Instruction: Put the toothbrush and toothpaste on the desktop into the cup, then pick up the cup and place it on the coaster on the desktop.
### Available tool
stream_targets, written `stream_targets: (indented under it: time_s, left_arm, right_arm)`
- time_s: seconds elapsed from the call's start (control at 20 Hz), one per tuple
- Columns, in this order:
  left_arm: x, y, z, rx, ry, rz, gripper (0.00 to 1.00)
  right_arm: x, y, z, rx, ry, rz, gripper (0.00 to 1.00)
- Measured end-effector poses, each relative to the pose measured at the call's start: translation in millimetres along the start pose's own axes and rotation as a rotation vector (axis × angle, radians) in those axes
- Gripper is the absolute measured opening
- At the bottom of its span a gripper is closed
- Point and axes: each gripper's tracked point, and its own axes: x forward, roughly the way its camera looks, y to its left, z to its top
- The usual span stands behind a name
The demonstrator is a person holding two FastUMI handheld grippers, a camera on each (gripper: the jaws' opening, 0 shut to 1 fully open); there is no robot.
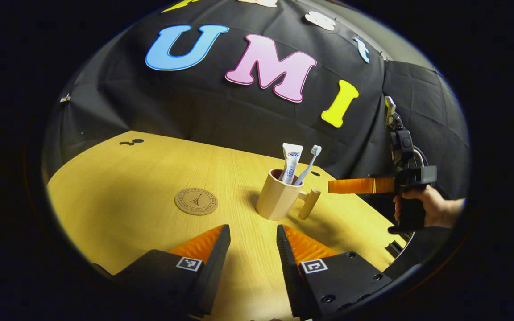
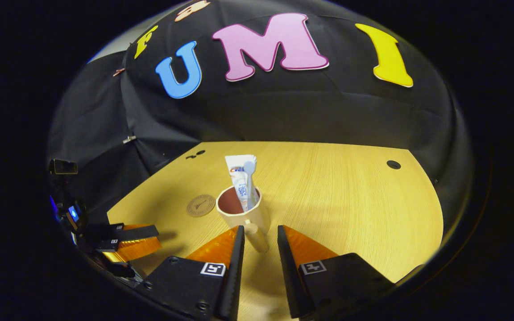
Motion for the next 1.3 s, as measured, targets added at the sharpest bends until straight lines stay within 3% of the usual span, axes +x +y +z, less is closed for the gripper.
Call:
stream_targets:
  time_s: [0.05,0.1,0.2,0.25,0.3,0.4,0.45,1.3]
  left_arm:
    - [-3,3,0,0.008,0.003,-0.004,0.66]
    - [-5,6,-2,0.014,0.005,-0.005,0.66]
    - [-10,14,-4,0.023,0.008,-0.007,0.66]
    - [-12,18,-5,0.026,0.010,-0.006,0.66]
    - [-15,22,-8,0.030,0.012,-0.003,0.66]
    - [-19,30,-10,0.038,0.014,0.003,0.66]
    - [-22,34,-11,0.041,0.013,0.006,0.66]
    - [-18,87,-18,-0.015,0.043,0.045,0.66]
  right_arm:
    - [0,1,-4,-0.014,0.038,0.004,0.37]
    - [1,3,-10,-0.033,0.081,0.005,0.49]
    - [4,-1,-17,-0.092,0.159,-0.014,0.52]
    - [6,-2,-19,-0.121,0.192,-0.021,0.43]
    - [9,-2,-20,-0.140,0.220,-0.027,0.43]
    - [19,3,-23,-0.148,0.272,-0.014,0.61]
    - [24,5,-25,-0.149,0.295,-0.008,0.53]
    - [80,-2,-55,-0.274,0.626,-0.047,0.52]
